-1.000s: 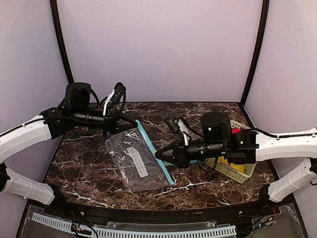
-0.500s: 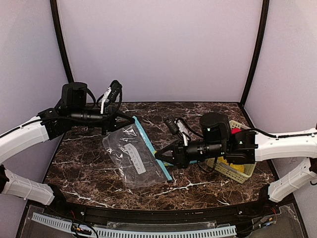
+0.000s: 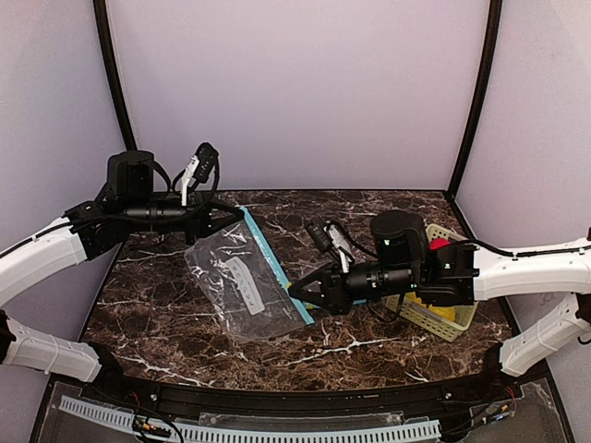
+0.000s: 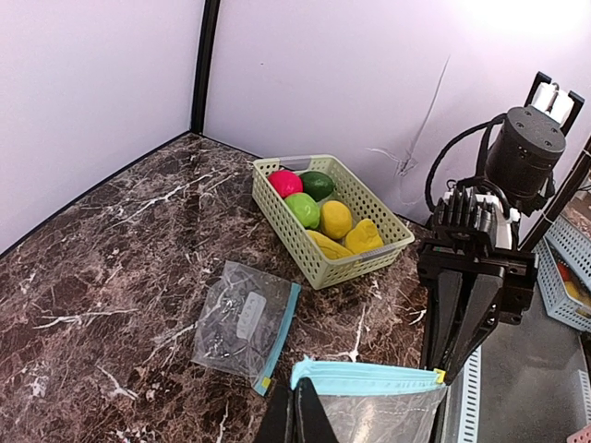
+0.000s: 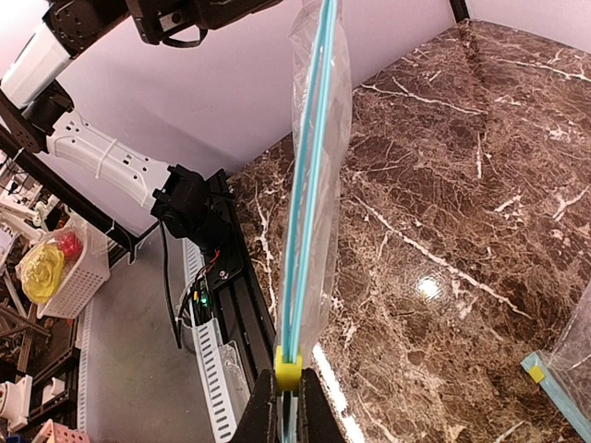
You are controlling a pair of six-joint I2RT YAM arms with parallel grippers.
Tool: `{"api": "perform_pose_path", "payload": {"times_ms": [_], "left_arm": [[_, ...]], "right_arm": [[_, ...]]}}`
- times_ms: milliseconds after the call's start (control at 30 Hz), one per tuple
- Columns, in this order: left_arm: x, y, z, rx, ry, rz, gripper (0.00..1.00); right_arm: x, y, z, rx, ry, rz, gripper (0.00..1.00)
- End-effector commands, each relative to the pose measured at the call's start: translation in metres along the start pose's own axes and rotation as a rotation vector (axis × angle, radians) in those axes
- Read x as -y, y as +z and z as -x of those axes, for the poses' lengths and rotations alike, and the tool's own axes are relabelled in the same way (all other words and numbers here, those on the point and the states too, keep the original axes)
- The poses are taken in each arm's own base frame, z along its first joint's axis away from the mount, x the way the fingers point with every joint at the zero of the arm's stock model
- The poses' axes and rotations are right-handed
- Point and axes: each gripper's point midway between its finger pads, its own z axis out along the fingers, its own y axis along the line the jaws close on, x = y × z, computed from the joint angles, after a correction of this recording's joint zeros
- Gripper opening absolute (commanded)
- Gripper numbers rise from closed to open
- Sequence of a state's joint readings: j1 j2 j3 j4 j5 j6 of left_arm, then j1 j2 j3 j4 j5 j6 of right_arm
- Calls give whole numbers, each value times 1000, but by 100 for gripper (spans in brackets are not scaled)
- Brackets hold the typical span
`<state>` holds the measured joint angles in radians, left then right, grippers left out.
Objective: Place the food in the zip-top bag and seal the zipper
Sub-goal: Unzip the zipper from the zipper food storage bag.
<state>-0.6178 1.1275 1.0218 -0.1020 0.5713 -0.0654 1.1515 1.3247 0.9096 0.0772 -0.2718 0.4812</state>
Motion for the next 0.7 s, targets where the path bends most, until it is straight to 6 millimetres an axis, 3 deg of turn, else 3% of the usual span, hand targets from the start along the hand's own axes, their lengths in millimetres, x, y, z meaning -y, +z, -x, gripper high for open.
{"api": "perform_pose_path", "payload": {"times_ms": [0, 400, 667], "left_arm": [[-14, -12, 15, 69, 15, 84, 1], [-34, -27, 23, 110, -2, 160, 1], [-37, -38, 30, 134, 13, 180, 1]], "right_arm": [[6, 5, -26, -83, 28, -10, 0], [10, 8, -31, -101, 37, -17, 0], [12, 8, -33, -110, 42, -26, 0]]}}
